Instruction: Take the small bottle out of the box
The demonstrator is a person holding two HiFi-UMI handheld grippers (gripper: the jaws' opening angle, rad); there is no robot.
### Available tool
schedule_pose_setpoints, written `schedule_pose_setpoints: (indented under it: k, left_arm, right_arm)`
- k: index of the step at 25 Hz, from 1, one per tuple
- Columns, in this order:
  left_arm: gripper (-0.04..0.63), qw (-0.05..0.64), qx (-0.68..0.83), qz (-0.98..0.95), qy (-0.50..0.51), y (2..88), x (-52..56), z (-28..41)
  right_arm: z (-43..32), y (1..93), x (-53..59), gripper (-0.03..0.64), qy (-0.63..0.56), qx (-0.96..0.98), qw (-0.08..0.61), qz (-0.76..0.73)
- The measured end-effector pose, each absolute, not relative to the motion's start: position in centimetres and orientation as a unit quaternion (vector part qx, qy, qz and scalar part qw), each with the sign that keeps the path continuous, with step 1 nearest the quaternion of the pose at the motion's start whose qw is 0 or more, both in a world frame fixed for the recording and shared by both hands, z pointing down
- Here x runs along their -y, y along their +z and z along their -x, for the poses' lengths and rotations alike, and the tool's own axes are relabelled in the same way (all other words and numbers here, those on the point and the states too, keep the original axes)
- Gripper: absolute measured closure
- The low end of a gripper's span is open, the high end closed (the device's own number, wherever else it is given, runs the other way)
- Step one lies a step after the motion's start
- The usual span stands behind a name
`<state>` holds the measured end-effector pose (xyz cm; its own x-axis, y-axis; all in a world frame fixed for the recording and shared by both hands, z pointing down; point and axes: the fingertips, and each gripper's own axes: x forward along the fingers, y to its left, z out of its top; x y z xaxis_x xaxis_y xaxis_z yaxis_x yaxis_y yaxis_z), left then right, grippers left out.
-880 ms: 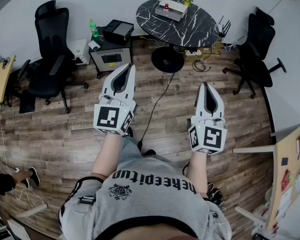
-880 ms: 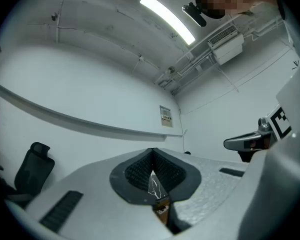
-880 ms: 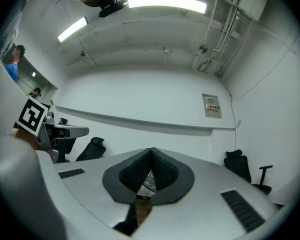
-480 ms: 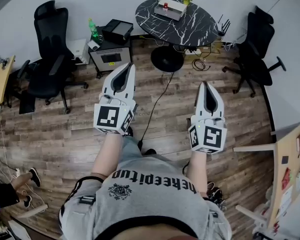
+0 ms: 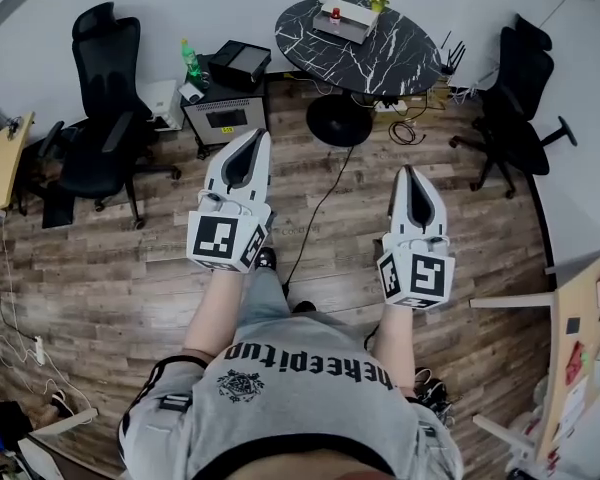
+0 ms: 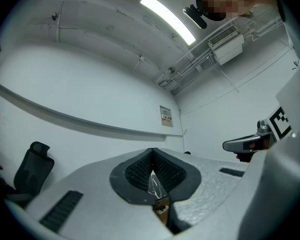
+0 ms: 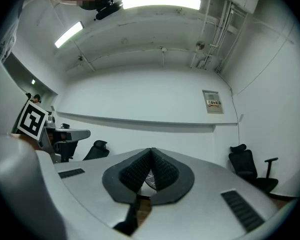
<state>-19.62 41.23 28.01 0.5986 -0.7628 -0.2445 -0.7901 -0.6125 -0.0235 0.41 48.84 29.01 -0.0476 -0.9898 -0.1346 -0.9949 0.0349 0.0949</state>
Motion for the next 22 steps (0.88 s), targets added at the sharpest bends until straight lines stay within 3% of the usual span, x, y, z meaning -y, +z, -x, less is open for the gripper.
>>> schedule_pose_setpoints:
  k: [22]
  left_arm:
    - [0.591,0.062,-0.403,0.907,0.11,27.1,-17.4,18.7]
  right_arm:
    - [-0.2,27.5,-25.9,0.618,0.091,-0.703,0.029,0.704]
